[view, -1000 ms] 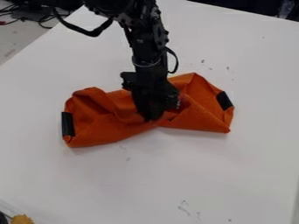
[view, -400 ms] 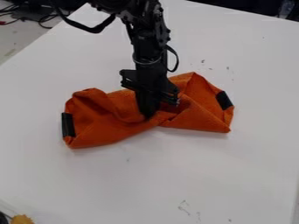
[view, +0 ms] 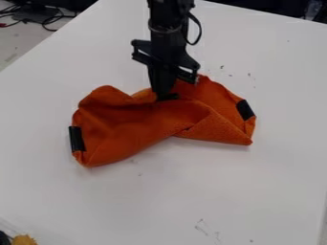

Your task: Unfold the cloth from bottom right to top left.

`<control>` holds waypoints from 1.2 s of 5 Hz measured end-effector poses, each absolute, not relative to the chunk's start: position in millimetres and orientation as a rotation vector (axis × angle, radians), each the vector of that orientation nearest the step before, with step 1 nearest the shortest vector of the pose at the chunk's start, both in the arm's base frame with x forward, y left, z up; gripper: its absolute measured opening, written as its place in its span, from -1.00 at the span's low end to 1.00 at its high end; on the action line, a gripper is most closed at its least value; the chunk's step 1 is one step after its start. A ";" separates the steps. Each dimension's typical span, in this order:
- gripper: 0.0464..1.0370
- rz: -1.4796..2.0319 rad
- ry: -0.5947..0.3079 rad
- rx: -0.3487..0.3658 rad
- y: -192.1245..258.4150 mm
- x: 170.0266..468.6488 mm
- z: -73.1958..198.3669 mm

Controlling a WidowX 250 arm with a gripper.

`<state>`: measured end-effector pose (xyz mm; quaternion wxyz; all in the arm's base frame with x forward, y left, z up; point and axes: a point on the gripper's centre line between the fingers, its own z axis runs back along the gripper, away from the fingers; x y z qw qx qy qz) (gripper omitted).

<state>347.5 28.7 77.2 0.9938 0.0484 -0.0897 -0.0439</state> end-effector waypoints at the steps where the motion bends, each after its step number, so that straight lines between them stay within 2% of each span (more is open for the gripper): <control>1: -0.96 -0.100 -0.197 0.091 65.1 366.8 75.5; 3: -0.96 -0.135 -0.178 0.041 118.5 402.2 45.8; 4: -0.96 -0.151 -0.150 -0.008 121.0 410.8 21.2; 6: -0.92 -0.192 -0.152 0.002 124.9 424.6 15.3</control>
